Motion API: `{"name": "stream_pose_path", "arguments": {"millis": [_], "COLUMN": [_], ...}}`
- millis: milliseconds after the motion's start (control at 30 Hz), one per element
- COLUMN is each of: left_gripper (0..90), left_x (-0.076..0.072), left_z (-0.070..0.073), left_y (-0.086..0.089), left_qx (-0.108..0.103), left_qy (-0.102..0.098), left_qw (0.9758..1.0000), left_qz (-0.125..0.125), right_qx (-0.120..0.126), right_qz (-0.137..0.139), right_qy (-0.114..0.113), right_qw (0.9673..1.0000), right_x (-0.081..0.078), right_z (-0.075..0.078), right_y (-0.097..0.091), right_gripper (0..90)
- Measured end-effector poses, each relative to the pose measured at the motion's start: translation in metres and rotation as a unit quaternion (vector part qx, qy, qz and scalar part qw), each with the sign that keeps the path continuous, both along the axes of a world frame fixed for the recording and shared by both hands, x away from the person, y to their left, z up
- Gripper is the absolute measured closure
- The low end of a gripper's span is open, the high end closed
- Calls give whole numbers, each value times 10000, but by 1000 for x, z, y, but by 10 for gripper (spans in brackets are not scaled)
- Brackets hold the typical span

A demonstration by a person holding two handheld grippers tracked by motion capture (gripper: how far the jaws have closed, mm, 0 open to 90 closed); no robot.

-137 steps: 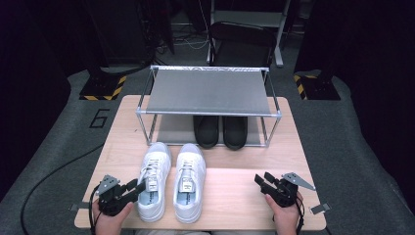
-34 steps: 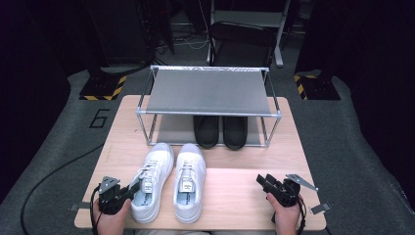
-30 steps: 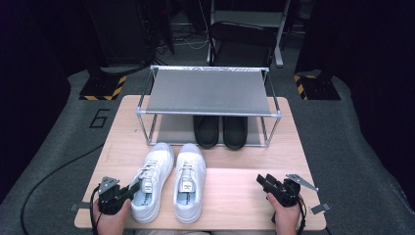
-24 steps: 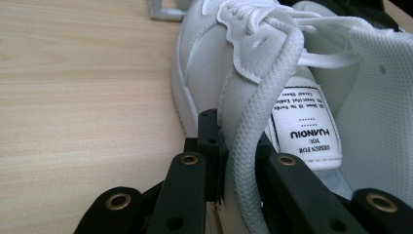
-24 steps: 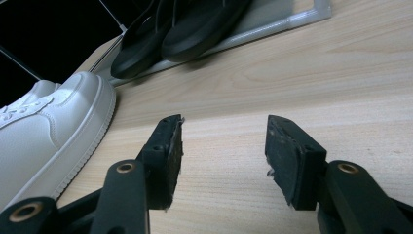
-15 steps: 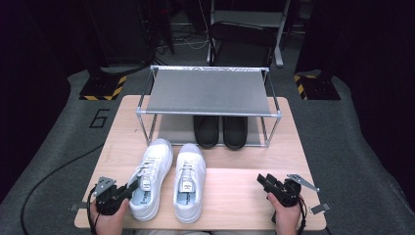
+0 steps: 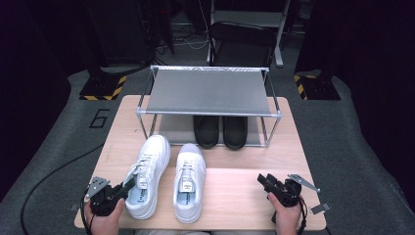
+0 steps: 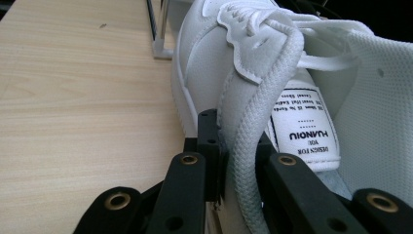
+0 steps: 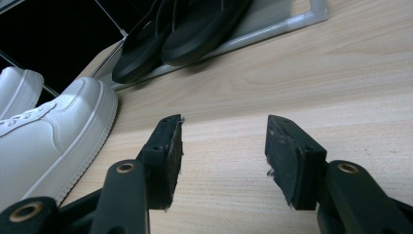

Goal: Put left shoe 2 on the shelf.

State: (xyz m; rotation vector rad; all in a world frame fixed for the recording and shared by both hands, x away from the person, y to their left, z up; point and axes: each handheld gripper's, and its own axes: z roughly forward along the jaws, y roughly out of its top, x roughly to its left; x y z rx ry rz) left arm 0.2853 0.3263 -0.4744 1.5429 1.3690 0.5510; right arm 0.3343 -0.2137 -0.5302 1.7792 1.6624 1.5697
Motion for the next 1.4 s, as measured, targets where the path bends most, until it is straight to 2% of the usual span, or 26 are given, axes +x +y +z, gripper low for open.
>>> {"name": "stream_pose_path", "arguments": {"millis": [133, 233, 367, 800, 1200, 1400], "left_gripper": [823, 823, 822, 820, 818, 818], "left_x": [-3, -4, -6, -3, 1, 2], "left_z": [6, 12, 22, 48, 61, 68], "left_y": [2, 3, 6, 10, 10, 9], "left_qx": [-28, -40, -59, -147, -194, -212], "left_qy": [-56, -254, -328, -776, -895, -1021], "left_qw": [10000, 9997, 9994, 9968, 9957, 9945], "left_qz": [-11, 54, 40, 107, 115, 104], "right_qx": [-36, 10, 9, 51, 89, 93], "right_qz": [-7, -15, -5, -10, -18, -31], "right_qy": [-8, 15, -1, 0, -3, 15], "right_qw": [10000, 10000, 10000, 10000, 10000, 10000], "right_x": [0, 0, 0, 1, 1, 0], "right_z": [0, 0, 0, -1, -1, -1], "right_y": [-1, -1, -1, -1, -1, -1], "right_gripper": [479, 479, 479, 479, 479, 479]}}
